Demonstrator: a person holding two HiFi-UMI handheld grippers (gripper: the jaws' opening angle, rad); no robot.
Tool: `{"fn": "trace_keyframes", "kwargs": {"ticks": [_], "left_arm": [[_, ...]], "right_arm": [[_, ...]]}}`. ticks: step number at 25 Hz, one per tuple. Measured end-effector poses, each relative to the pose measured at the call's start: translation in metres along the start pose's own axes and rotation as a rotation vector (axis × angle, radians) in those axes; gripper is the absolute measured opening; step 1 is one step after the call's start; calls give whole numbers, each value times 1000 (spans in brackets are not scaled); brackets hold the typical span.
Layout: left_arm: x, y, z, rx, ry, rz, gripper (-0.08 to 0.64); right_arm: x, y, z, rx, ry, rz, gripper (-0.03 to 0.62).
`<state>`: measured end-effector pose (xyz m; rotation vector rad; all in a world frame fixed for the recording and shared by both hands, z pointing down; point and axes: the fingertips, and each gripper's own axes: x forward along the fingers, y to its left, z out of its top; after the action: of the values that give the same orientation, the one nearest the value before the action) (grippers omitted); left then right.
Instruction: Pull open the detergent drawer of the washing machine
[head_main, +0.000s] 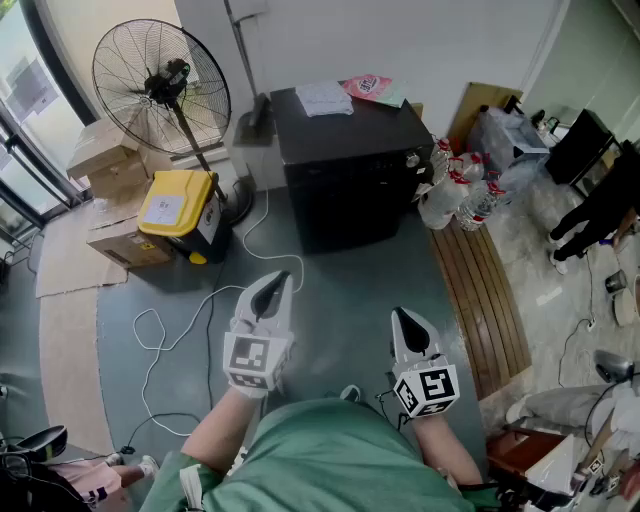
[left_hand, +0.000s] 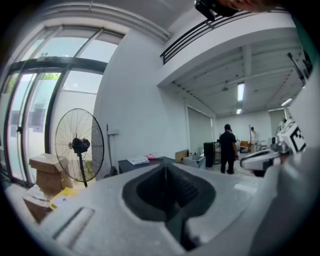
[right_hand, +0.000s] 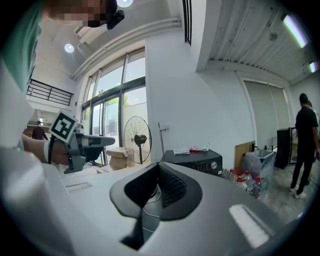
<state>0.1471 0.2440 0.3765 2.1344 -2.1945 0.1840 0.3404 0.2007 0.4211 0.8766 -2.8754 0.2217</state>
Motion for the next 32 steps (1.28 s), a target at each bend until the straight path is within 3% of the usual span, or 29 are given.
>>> {"fn": "trace_keyframes", "kwargs": {"ticks": [4,9,15,16,18,20,23,32], "left_arm": [[-29,52,-2,34,-5,30,11],[-51,111,-15,6,22,78,10],[-60,150,-15,-25,13,99,12],[-62,155,-14,-24,8,101,25],[-65,166,-12,-16,0,105,126],[-67,177,-13,-13,1,105,213],[-70,196,-17,-17,2,89,236],[-85,262,-31,-17,7,-36,225]], "right_arm": [[41,32,3,1,-10,-17,2],[68,65,14,-37,-24,-34,2],[89,80,18,-30,-8,-62,2],[92,81,20,-29,-12,-75,2],[98,85,26,-38,-30,-98,9],[105,90,30,-48,-40,-112,96],[119,102,34,-57,-38,-126,179],[154,165,41,-56,-41,-188,181]]}}
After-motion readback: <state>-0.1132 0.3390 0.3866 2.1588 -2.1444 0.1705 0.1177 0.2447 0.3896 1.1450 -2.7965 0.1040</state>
